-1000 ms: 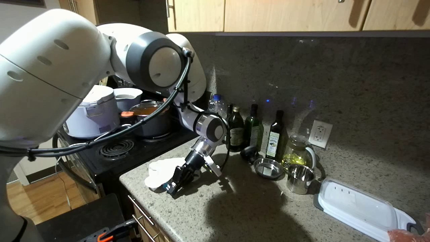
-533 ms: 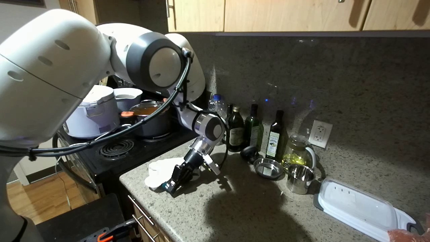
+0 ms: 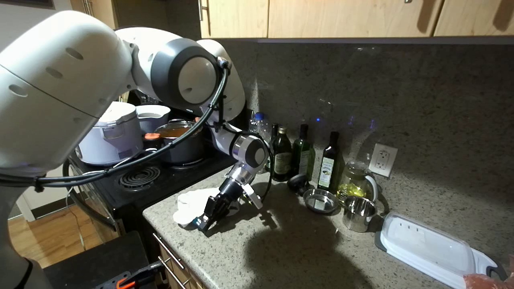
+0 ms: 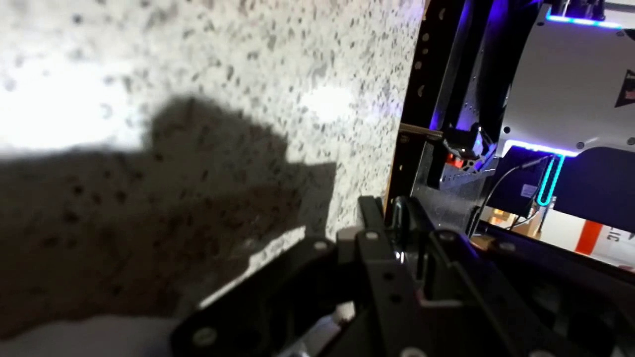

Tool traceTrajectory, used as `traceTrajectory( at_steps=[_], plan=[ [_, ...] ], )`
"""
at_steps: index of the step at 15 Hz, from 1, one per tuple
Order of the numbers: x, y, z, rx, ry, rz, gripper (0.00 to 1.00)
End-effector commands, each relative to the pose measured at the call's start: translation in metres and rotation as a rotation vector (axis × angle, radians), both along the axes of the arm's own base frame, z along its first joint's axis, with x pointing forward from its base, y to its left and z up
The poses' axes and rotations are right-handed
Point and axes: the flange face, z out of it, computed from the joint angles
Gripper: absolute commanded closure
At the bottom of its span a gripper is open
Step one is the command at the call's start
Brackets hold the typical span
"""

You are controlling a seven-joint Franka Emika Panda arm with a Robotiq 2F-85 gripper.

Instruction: Put the peg on the cloth

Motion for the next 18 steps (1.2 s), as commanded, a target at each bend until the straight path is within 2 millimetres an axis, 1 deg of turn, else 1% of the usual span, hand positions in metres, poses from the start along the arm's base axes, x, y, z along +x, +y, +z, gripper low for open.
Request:
traceTrajectory(
  at_steps=[1, 9, 14, 18],
  plan=[
    [-0.002, -0.001, 0.013, -0.040, 0.021, 0.020, 0.96],
    [-0.008, 0.010, 0.009, -0.056, 0.068, 0.055, 0.96],
    [-0.008, 0.010, 0.001, -0.091, 0.054, 0.091, 0.96],
    [-0.005, 0.010, -0.001, -0.096, 0.044, 0.102, 0.96]
  ],
)
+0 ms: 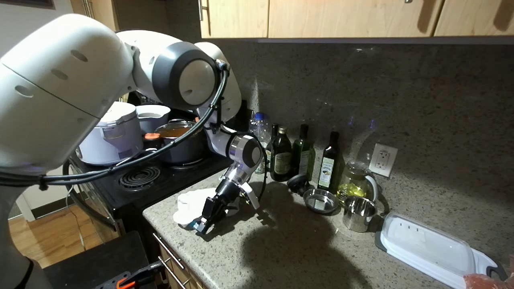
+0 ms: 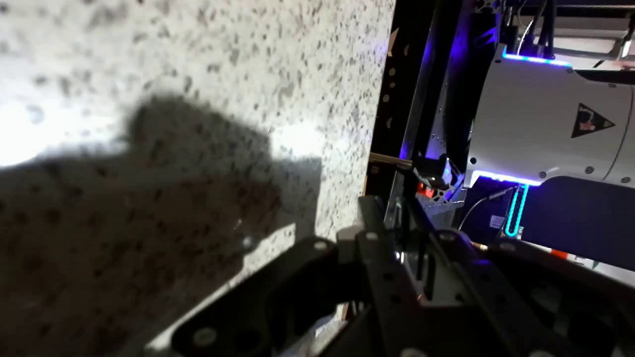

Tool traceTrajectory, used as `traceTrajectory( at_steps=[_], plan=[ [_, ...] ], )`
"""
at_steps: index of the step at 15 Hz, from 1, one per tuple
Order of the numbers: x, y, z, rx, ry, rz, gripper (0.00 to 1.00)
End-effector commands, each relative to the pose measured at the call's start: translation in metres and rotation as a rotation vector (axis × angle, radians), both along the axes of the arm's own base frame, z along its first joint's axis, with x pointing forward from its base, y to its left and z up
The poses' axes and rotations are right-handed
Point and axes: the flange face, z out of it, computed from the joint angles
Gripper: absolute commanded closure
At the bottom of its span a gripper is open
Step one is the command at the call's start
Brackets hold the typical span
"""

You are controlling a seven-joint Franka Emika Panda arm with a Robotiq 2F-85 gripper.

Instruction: Put the peg on the cloth

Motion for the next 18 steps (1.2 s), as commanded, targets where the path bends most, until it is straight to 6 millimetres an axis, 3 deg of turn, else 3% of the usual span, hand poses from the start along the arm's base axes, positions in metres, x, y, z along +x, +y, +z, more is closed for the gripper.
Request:
traceTrajectory(
  at_steps=[1, 18],
  plan=[
    [0.007, 0.005, 0.003, -0.035, -0.013, 0.006, 0.96],
    [0.018, 0.020, 0.001, -0.027, -0.042, -0.021, 0.96]
  ],
)
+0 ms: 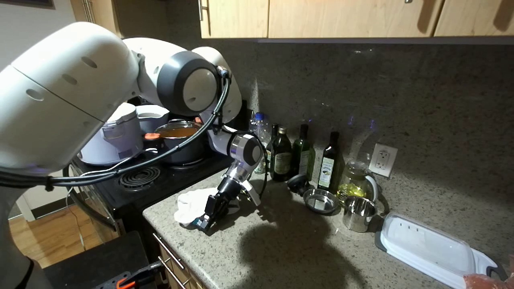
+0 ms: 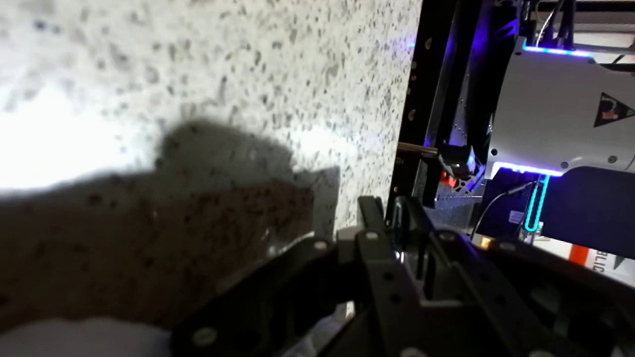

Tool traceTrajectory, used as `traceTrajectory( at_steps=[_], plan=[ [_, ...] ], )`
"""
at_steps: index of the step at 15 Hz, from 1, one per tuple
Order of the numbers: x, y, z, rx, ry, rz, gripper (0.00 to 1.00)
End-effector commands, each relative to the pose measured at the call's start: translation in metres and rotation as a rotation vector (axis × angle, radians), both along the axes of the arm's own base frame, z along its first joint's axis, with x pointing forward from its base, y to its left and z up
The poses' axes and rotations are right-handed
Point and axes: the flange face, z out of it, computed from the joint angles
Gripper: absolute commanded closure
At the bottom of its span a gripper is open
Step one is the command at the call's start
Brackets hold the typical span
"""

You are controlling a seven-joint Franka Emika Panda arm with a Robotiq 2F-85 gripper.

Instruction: Put the peg on the cloth

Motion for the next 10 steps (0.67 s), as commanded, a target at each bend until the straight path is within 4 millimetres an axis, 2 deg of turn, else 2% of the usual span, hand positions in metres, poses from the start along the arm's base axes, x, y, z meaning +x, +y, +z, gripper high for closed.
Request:
traceTrajectory(
  at_steps=[1, 10],
  plan=[
    [0.0035, 0.0055, 0.0057, -0.021, -0.007, -0.015, 0.96],
    [0.0026, 0.0050, 0.0096, -0.027, 0.001, -0.010, 0.96]
  ],
)
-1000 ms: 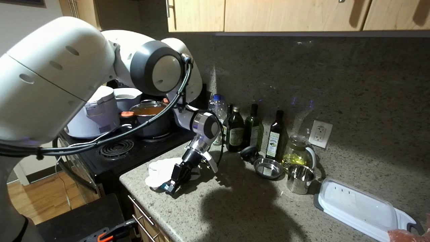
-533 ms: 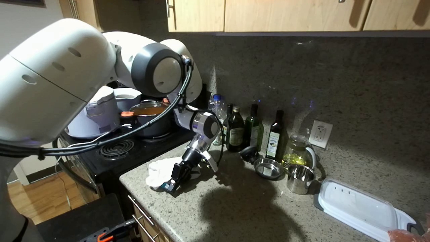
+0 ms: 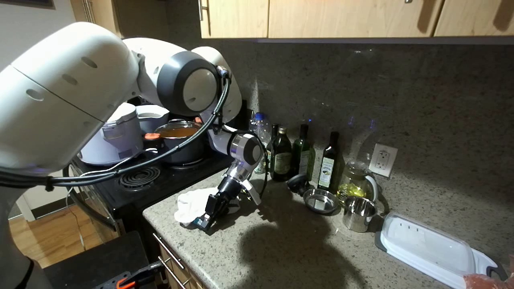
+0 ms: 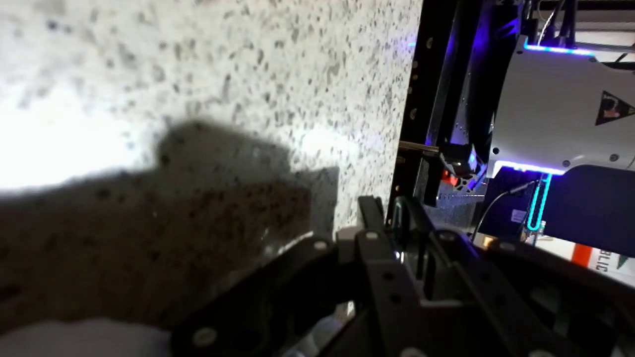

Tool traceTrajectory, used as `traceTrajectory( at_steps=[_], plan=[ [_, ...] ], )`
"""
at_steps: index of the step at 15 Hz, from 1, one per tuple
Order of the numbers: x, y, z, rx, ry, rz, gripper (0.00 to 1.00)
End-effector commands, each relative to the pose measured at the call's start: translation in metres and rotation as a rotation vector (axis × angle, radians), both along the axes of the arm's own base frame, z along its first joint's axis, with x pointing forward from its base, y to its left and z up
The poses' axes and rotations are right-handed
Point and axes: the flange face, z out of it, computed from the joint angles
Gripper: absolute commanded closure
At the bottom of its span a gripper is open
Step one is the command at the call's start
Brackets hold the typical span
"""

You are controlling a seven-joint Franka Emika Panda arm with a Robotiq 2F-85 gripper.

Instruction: Put the peg on the cloth

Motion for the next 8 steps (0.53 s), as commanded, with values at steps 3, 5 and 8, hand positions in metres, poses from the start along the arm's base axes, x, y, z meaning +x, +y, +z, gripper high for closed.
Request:
traceTrajectory(
  at_steps=[3, 5, 8],
  plan=[
    [0.0000, 0.0036, 0.0104, -0.030, 0.017, -0.004, 0.96],
    [-0.0013, 0.0044, 0.0107, -0.030, 0.028, -0.001, 0.96],
    [-0.0028, 0.0059, 0.0116, -0.037, 0.036, 0.004, 0.96]
  ],
)
